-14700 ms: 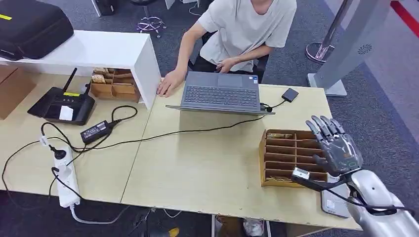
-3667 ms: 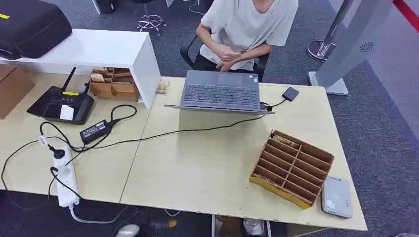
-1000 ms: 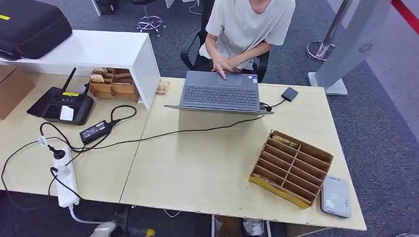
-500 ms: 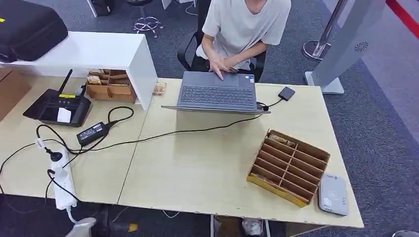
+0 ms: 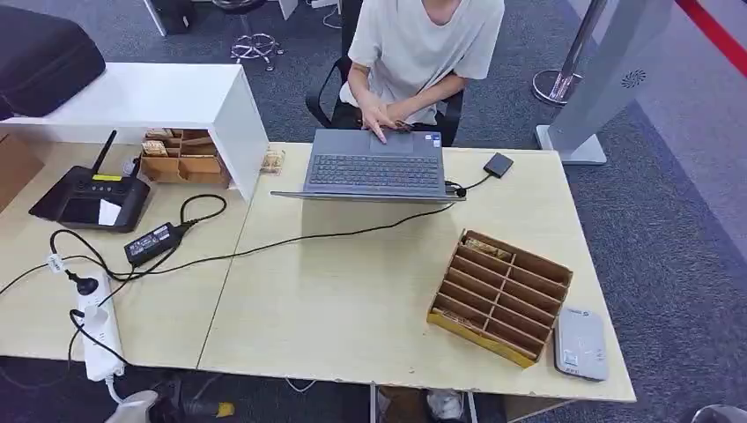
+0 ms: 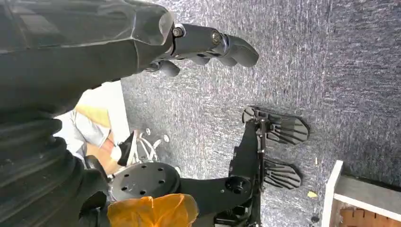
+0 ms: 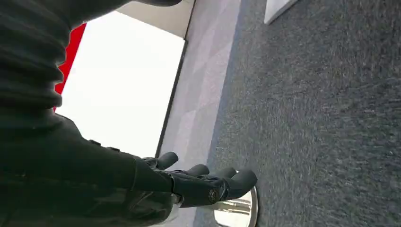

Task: Pass the card to the sensor for recognition and then transmit it.

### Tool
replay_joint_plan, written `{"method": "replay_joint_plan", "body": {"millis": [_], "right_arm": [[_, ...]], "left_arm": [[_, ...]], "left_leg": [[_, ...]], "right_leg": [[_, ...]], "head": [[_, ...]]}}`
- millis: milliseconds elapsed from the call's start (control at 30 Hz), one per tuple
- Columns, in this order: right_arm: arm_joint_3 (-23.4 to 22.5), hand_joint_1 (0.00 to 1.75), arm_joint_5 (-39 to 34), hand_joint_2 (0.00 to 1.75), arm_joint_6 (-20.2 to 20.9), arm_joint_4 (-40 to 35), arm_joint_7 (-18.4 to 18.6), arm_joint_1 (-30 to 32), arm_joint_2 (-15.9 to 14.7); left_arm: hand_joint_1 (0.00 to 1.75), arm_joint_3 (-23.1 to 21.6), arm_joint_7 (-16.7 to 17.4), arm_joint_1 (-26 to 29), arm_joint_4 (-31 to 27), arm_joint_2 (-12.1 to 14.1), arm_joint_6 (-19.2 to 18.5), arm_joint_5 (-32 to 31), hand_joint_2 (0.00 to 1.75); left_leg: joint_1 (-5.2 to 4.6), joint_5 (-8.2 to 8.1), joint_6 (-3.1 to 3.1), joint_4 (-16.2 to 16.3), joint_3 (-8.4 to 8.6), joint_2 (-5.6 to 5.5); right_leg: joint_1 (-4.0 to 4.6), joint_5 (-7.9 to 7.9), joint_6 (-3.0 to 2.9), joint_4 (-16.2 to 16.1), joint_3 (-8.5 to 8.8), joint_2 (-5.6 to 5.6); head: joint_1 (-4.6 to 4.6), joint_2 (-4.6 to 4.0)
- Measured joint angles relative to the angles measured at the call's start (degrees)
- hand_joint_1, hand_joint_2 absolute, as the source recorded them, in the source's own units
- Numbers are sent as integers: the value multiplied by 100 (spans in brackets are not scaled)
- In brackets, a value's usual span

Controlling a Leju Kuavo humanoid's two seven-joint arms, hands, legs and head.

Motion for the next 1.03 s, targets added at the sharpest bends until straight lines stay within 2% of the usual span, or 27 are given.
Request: {"method": "replay_joint_plan", "body": {"millis": [200,300,400,500,567,667,800,933,1033], "right_arm": [[31,0,-26,175,-9,0,-196,1,59],[35,0,-70,175,-44,0,-413,3,151],[50,0,-77,175,-70,0,-441,5,295],[63,0,-83,175,-79,0,-437,15,380],[63,0,-83,175,-79,0,-433,22,391],[63,0,-109,175,-76,0,-424,26,400],[59,0,-310,175,-26,0,-246,50,448],[-48,0,-549,175,37,2,53,77,582],[-207,0,-832,175,35,11,227,79,703]], "left_arm": [[0,0,-22,-40,0,92,-33,-9,175],[0,-2,-74,-124,0,162,-66,0,175],[0,4,-174,-174,0,194,-81,98,175],[0,7,-343,-148,0,205,-85,133,175],[0,7,-365,-140,0,208,-85,140,175],[0,7,-406,-109,0,203,-124,179,175],[0,52,-945,124,0,123,-343,210,175],[0,57,-1508,599,0,-118,-424,76,175],[0,57,-1887,928,0,-290,-699,-202,175]], "left_leg": [[29,-6,-23,-3,19,19],[56,-2,-49,-9,16,25],[67,-15,-55,-29,32,56],[72,-13,-60,-42,50,82],[76,5,-90,-46,52,82],[76,2,-91,-53,53,82],[71,-13,-100,-58,65,81],[53,-18,-104,-58,72,34],[39,-29,-88,-58,71,-8]], "right_leg": [[27,-1,-47,10,-4,23],[50,5,-67,10,-10,31],[58,13,-106,10,-5,52],[59,16,-115,10,-7,80],[67,15,-120,12,-7,82],[68,9,-129,13,-6,82],[64,-6,-133,13,5,74],[51,-41,-109,13,23,26],[38,-61,-85,12,45,-13]], "head": [[-2,0],[9,0],[-2,-2],[-15,-2],[-13,0],[-11,-2],[-15,-2],[-17,0],[-15,0]]}}
